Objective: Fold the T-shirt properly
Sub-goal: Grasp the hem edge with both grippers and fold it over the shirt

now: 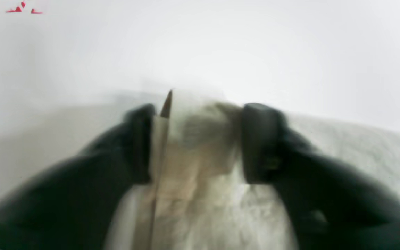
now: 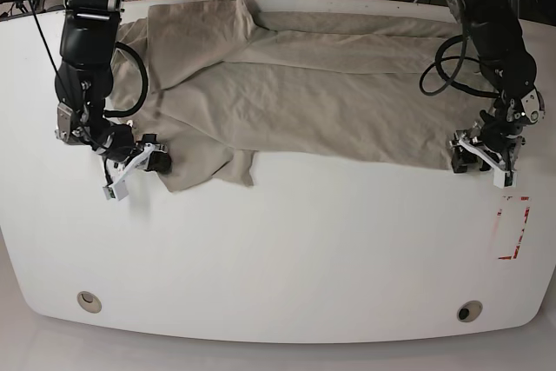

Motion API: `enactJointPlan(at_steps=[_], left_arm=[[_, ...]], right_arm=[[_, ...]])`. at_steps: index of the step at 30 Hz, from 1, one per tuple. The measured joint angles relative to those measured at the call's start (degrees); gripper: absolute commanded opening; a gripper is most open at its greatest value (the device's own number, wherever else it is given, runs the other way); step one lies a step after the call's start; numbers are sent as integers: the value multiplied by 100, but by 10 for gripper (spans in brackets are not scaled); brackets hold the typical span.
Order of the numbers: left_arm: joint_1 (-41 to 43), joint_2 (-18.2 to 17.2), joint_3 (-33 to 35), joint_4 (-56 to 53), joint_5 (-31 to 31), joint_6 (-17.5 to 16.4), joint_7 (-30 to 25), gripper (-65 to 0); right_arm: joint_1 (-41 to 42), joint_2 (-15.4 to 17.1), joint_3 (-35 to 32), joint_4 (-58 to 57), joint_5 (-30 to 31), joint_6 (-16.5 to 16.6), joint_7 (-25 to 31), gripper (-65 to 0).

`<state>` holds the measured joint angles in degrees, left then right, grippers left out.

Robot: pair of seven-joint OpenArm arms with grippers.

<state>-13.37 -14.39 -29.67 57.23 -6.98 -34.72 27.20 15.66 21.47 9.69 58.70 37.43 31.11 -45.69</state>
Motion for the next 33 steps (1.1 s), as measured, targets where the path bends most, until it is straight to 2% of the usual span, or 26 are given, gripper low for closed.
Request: enactJointPlan(at_steps=[1,2,11,15,18,20,24,29,33], left_arm=[[4,-20,7,-7,13,-2,0,-644],[11,-66,9,-20,-7,-4,46,-650],[-111,-245,15,-57,46,-28,190,-650],[-90,-385,-2,-13,57,-348,205,-650],[44,-380,-111,389,28,-527,321,-650],[164,-321,-343,723,-22,-579,435,-650],[398,-208,-590,1447,81,-520,883,-650],[695,-37,-717,2354,-50,-564,1091,-650],[1008,-26,-778,2586,59,-538,1233,-650]], right_arm=[[0,-4,0,0,-17,-11,-42,-650],[-2,-4,-2,7,-26,-15,-92,-650],[-81,13,-2,437,-101,-46,-256,-650],[-79,146,13,894,-39,-46,-529,-650],[-122,192,50,1314,-59,-57,-822,-650],[-214,116,299,1674,7,-22,-1025,-650],[-315,39,872,2218,-15,-9,-1541,-650],[-361,-85,1213,2789,9,-2,-2092,-650],[-772,-118,1379,3198,48,-15,-2258,-650]])
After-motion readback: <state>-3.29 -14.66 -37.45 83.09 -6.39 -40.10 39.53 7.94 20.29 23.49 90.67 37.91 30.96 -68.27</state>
